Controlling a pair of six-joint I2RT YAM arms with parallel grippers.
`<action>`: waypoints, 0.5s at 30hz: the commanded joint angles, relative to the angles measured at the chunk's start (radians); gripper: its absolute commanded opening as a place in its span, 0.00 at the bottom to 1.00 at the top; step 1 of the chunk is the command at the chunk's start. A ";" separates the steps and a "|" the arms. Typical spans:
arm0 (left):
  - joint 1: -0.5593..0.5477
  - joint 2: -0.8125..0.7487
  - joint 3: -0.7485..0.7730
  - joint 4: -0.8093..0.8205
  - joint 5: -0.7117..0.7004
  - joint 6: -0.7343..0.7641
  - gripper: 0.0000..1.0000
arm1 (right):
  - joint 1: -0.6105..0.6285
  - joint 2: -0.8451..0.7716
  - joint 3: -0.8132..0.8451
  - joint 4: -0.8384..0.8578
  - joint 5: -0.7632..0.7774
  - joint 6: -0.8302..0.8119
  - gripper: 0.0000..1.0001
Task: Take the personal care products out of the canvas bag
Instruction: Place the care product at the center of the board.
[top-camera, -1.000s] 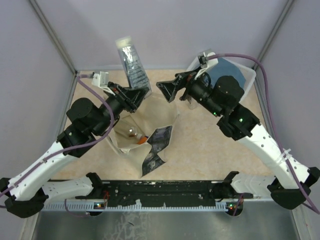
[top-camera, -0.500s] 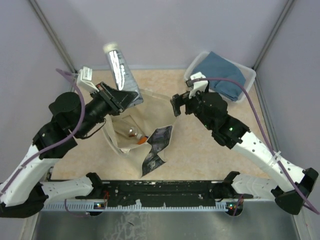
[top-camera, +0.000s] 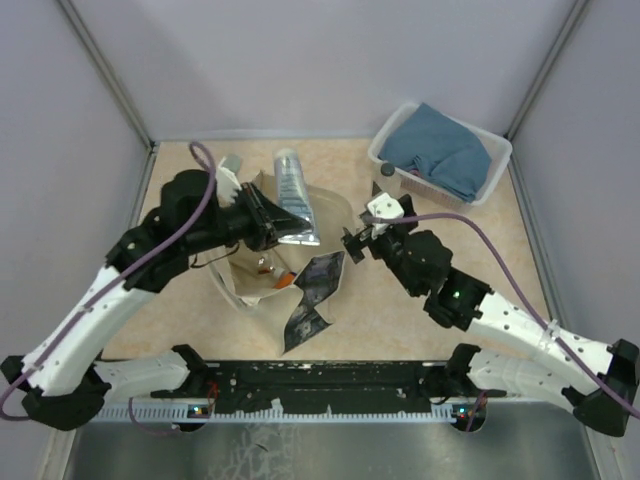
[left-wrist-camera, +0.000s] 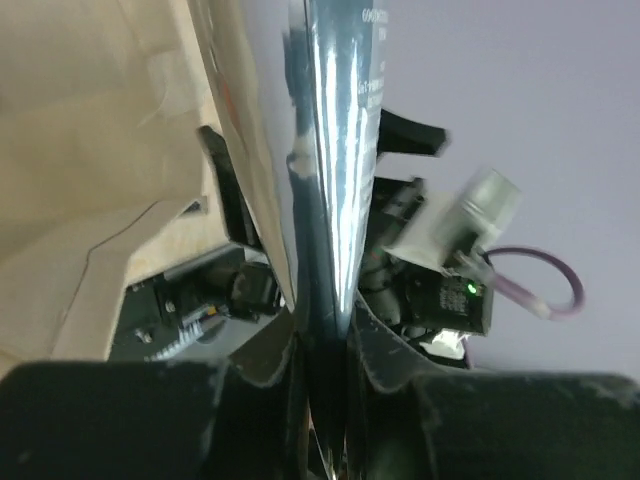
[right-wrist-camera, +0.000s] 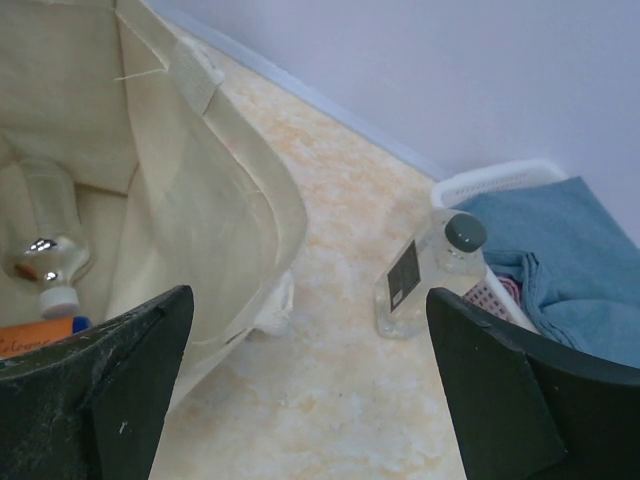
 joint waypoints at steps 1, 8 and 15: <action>0.108 -0.008 -0.217 0.317 0.403 -0.244 0.00 | 0.025 -0.096 -0.134 0.326 0.037 -0.173 0.99; 0.219 0.031 -0.226 0.420 0.626 -0.359 0.00 | 0.025 -0.182 -0.469 0.770 -0.242 -0.493 0.99; 0.349 0.102 -0.024 0.243 0.821 -0.305 0.00 | 0.042 -0.138 -0.422 0.754 -0.356 -0.487 0.89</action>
